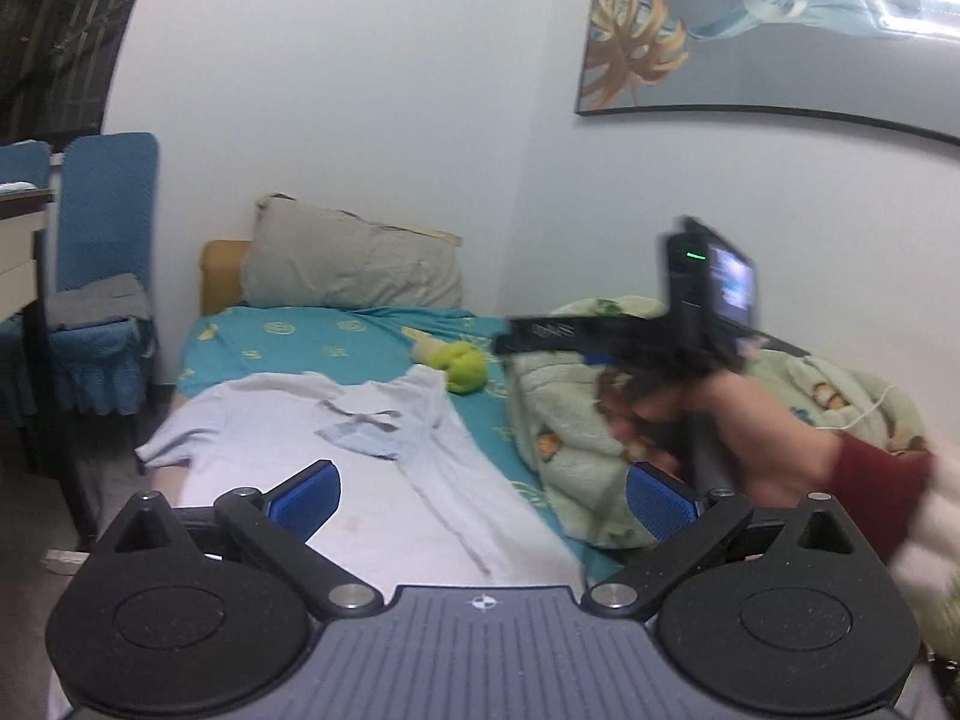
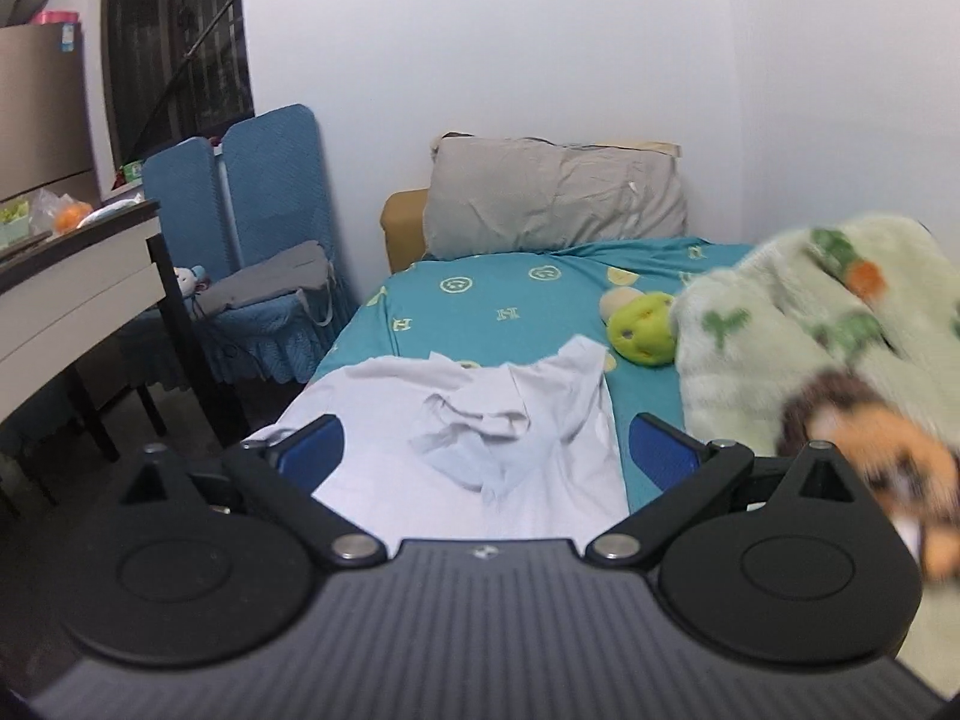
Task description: Fold clothes
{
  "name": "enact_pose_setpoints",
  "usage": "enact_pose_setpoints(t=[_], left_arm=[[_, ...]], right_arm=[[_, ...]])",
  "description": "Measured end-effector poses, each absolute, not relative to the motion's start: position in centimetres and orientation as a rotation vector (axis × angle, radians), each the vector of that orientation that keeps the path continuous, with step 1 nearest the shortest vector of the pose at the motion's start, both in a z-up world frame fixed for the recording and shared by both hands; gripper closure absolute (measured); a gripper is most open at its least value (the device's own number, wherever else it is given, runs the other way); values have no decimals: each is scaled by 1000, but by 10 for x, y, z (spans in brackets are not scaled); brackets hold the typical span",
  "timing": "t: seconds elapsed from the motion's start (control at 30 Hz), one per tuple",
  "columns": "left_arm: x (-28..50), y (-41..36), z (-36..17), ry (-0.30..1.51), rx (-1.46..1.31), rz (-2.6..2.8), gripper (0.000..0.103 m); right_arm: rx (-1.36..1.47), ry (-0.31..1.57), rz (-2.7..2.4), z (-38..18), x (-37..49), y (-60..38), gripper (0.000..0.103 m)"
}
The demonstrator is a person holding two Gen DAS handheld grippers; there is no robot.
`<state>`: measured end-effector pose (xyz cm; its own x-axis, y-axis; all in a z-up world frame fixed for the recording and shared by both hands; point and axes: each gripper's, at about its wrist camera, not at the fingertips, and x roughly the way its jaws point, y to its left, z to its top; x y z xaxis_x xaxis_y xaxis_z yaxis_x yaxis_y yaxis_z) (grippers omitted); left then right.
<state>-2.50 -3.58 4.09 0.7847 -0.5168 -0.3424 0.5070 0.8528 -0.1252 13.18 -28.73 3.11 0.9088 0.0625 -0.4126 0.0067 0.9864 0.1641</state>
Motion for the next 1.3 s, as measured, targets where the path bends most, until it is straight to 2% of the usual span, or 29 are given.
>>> enact_pose_setpoints(t=[0.37,0.67,0.97,1.17,1.3], left_arm=[[29,8,19,321,-62,-376,1],[75,20,-18,375,-114,-311,1],[104,27,-33,470,-177,-308,1],[114,28,-31,472,-193,-318,1],[167,35,-11,484,-279,-294,0]], right_arm=[[269,361,61,7,55,-249,0],[231,351,81,-11,67,-235,0],[227,368,62,-15,71,-233,0],[238,379,37,-17,69,-237,0],[263,414,19,-23,69,-241,0]])
